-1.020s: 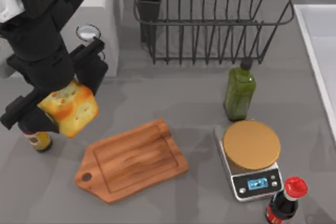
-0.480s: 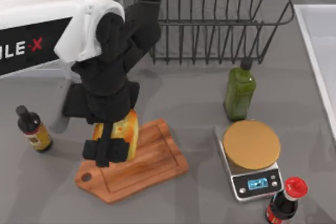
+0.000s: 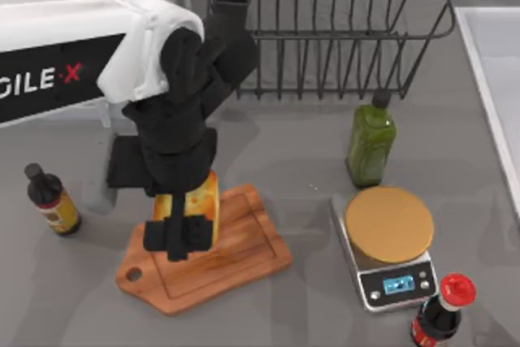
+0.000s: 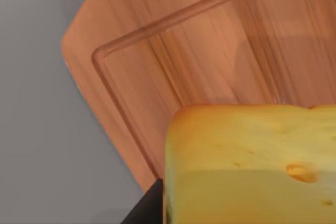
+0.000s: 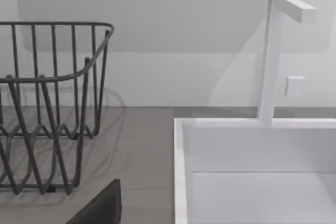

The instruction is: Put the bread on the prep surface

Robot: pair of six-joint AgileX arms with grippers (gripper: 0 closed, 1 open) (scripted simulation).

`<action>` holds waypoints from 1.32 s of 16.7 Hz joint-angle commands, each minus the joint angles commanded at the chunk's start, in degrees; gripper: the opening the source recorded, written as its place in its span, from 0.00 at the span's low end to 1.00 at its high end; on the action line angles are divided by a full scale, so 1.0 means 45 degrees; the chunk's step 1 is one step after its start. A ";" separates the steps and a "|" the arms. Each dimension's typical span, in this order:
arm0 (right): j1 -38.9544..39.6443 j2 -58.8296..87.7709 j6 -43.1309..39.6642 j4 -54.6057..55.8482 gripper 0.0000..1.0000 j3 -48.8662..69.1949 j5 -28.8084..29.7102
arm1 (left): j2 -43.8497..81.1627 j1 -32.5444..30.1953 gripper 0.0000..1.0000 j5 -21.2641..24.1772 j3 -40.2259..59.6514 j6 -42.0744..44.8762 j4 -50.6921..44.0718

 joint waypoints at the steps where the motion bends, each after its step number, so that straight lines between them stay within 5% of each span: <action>1: 0.0000 0.0000 0.0000 0.0000 1.00 0.0000 0.0000 | -0.0054 0.0062 0.00 0.0016 0.0006 0.0037 -0.0025; 16: 0.0000 0.0000 0.0000 0.0000 1.00 0.0000 0.0000 | 0.0771 0.0005 0.00 0.0003 -0.1397 0.0016 0.2168; 22: 0.0000 0.0000 0.0000 0.0000 1.00 0.0000 0.0000 | 0.0771 0.0005 0.45 0.0003 -0.1397 0.0016 0.2168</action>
